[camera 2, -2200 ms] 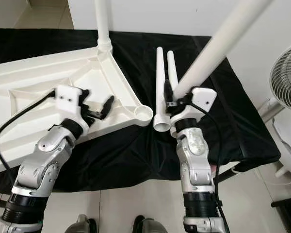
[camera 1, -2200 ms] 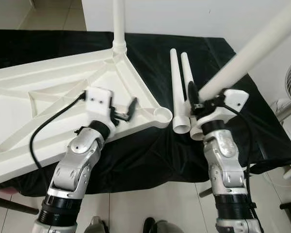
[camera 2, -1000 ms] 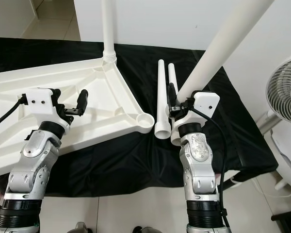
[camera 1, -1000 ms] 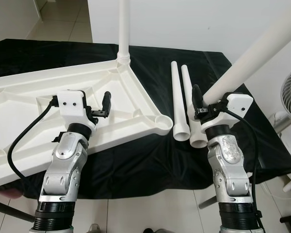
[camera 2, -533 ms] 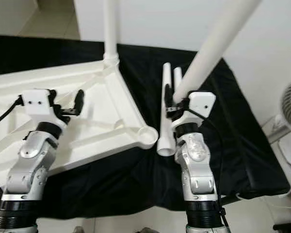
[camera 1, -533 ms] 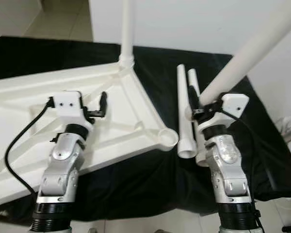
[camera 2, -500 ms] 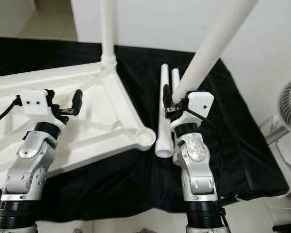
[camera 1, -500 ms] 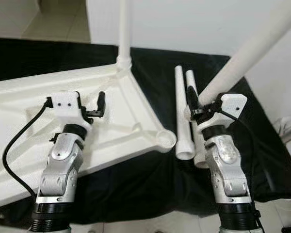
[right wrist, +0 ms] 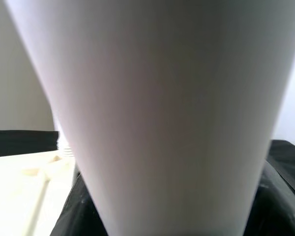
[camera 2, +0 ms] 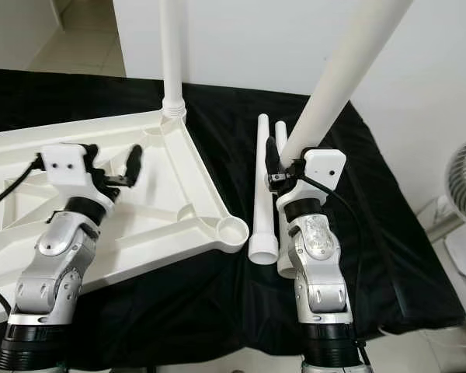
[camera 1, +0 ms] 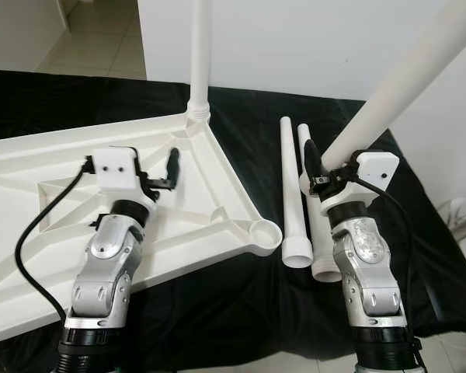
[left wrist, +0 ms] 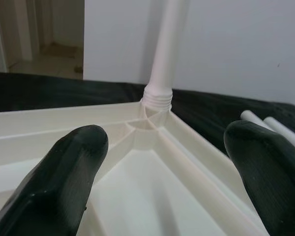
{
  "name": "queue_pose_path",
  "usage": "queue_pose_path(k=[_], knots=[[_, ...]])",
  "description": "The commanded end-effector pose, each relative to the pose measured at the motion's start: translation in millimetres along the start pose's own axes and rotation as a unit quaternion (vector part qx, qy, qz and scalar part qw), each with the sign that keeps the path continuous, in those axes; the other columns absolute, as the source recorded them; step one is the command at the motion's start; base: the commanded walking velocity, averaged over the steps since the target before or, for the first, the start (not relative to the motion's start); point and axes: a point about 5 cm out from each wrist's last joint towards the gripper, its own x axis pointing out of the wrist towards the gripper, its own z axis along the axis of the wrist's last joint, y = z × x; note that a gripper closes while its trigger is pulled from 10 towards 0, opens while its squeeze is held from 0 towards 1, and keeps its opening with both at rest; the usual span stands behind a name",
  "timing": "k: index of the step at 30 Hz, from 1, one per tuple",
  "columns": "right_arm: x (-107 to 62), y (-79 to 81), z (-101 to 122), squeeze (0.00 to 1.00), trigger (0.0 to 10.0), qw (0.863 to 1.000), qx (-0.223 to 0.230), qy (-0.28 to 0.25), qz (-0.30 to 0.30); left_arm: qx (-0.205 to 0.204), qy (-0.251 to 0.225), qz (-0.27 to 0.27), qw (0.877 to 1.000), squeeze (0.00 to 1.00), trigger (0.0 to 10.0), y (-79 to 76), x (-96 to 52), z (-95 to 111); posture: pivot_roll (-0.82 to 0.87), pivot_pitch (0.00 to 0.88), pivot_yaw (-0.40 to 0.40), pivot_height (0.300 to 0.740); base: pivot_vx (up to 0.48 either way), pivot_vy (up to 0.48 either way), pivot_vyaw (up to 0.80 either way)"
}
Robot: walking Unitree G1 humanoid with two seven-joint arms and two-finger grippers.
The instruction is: Building children table
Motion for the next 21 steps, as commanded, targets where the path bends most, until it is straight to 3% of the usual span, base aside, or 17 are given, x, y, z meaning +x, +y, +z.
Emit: queue_pose_path(k=[1, 2, 3, 4, 5, 7, 10, 15, 21], knots=[[1.3, 0.6, 4, 0.0, 10.0, 1.0, 0.0, -0.005, 0.006, -0.003, 0.013, -0.029, 0.999, 0.0, 10.0, -6.6, -1.9, -3, 0.1, 0.121, -0.102, 0.74, 0.0, 0.0, 0.0], [2.5, 2.4, 2, 0.0, 10.0, 1.0, -0.004, 0.003, 0.018, 0.01, 0.028, -0.082, 0.996, 0.0, 10.0, -15.8, -5.2, -5, 0.1, 0.128, -0.104, 0.74, 0.0, 0.0, 0.0], [2.5, 2.4, 2, 0.0, 10.0, 1.0, -0.004, 0.003, 0.018, 0.01, 0.028, -0.082, 0.996, 0.0, 10.0, -15.8, -5.2, -5, 0.1, 0.128, -0.104, 0.74, 0.0, 0.0, 0.0], [3.8, 4.1, 0, 0.0, 10.0, 0.999, -0.009, 0.014, 0.031, 0.024, 0.036, -0.131, 0.99, 0.0, 10.0, -24.1, -9.6, -7, 0.1, 0.13, -0.101, 0.74, 0.0, 0.0, 0.0], [3.8, 4.1, 0, 0.0, 10.0, 0.999, -0.009, 0.014, 0.031, 0.024, 0.036, -0.131, 0.99, 0.0, 10.0, -24.1, -9.6, -7, 0.1, 0.13, -0.101, 0.74, 0.0, 0.0, 0.0], [6.6, 6.6, -6, 0.0, 10.0, 0.998, -0.025, 0.036, 0.055, 0.041, 0.058, -0.224, 0.972, 0.0, 10.0, -40.5, -19.9, -11, 0.1, 0.14, -0.089, 0.74, 0.0, 0.0, 0.0], [7.5, 7.0, -9, 0.0, 10.0, 0.997, -0.033, 0.045, 0.062, 0.044, 0.067, -0.252, 0.964, 0.0, 10.0, -46.5, -23.6, -12, 0.1, 0.14, -0.089, 0.74, 0.0, 0.0, 0.0], [14.3, 10.9, -20, 0.0, 10.0, 0.993, -0.043, 0.067, 0.088, 0.028, 0.104, -0.35, 0.931, 0.0, 10.0, -68.3, -35.0, -10, 0.1, 0.162, -0.075, 0.74, 0.0, 0.0, 0.0], [18.8, 16.1, -26, 0.0, 10.0, 0.99, -0.043, 0.07, 0.111, 0.03, 0.114, -0.369, 0.922, 0.0, 10.0, -72.3, -38.6, -8, 0.1, 0.17, -0.078, 0.74, 0.0, 0.0, 0.0]])
